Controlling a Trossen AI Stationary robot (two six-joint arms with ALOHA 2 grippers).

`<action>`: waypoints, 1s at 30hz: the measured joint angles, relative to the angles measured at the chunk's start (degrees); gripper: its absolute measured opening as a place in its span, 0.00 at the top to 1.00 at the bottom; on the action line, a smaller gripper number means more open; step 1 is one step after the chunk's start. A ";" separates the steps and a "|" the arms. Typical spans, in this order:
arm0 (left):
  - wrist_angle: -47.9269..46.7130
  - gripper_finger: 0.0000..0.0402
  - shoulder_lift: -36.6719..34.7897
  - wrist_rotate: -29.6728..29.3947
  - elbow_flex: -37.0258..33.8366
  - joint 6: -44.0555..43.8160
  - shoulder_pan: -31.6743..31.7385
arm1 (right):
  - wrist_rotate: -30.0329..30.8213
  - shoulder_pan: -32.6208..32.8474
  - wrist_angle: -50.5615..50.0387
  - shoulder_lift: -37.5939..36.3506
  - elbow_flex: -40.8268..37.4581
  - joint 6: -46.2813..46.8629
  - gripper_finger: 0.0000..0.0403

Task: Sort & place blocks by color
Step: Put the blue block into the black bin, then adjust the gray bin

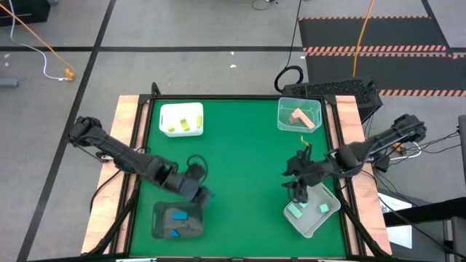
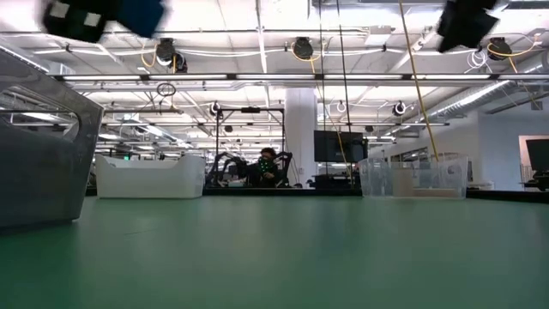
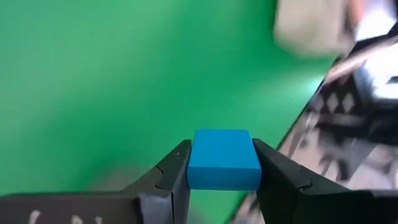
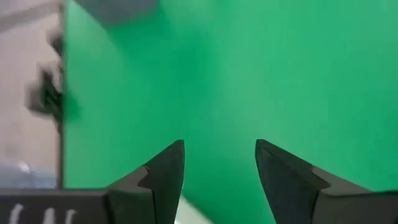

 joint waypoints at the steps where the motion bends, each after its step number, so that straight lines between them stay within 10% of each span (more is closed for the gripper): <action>1: -2.04 0.67 0.00 1.16 0.00 -2.28 -1.73 | -0.18 0.79 -2.69 -0.26 0.00 0.61 0.53; 15: -19.74 0.67 2.62 5.84 -0.02 -36.83 -18.62 | -8.47 6.65 -16.26 -0.04 -2.04 -21.17 0.52; 30: -19.01 0.57 9.64 12.40 0.00 -41.04 -19.31 | -8.67 6.63 -8.52 -0.02 -11.83 -30.34 0.52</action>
